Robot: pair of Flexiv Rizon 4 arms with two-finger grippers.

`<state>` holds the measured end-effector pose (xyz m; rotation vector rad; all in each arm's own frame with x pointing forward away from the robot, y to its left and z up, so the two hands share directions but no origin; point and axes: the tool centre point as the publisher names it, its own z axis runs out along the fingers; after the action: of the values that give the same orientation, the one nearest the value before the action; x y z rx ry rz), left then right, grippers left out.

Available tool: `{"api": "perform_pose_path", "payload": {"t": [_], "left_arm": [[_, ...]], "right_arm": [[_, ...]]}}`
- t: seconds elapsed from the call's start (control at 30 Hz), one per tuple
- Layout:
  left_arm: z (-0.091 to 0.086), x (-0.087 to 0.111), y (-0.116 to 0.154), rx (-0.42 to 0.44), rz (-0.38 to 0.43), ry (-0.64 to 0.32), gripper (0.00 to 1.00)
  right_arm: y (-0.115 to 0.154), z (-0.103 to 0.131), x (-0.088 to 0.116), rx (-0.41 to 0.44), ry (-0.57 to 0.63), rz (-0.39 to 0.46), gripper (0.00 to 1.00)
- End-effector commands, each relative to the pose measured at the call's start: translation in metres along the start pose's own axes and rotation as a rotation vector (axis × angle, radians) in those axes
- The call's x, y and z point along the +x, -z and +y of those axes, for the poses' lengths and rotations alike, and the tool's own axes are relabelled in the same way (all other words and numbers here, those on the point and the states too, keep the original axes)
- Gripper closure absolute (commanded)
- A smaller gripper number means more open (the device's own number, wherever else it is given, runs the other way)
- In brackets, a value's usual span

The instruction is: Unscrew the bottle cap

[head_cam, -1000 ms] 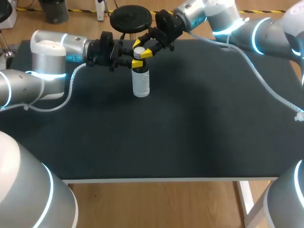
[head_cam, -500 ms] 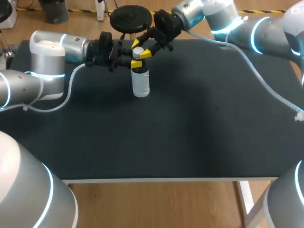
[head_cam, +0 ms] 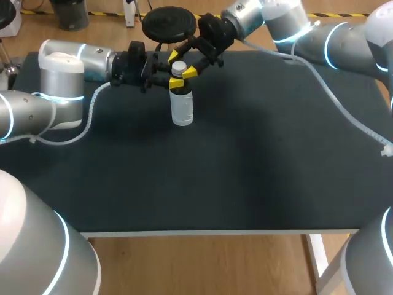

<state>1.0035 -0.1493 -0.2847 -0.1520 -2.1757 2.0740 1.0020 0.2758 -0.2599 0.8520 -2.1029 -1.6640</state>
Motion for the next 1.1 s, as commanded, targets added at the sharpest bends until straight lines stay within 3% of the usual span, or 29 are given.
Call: {"api": "perform_pose_path", "payload": {"t": [0.03, 0.37, 0.73, 0.93, 1.1], "left_arm": [[0.0, 0.001, 0.0, -0.002, -0.002, 0.0, 1.0], [0.0, 0.001, 0.0, -0.002, -0.002, 0.0, 1.0], [0.0, 0.001, 0.0, -0.002, -0.002, 0.0, 1.0], [0.0, 0.001, 0.0, -0.002, -0.002, 0.0, 1.0], [0.0, 0.001, 0.0, -0.002, -0.002, 0.0, 1.0]], "right_arm": [[0.005, -0.001, -0.005, -0.027, 0.023, 0.729, 0.0], [0.004, 0.017, 0.002, -0.099, 0.055, 0.479, 0.0], [-0.011, 0.03, 0.005, -0.061, -0.017, 0.158, 0.0], [-0.009, 0.034, 0.009, -0.073, -0.03, -0.026, 0.0], [-0.001, 0.034, 0.011, -0.083, -0.047, -0.231, 0.0]]}}
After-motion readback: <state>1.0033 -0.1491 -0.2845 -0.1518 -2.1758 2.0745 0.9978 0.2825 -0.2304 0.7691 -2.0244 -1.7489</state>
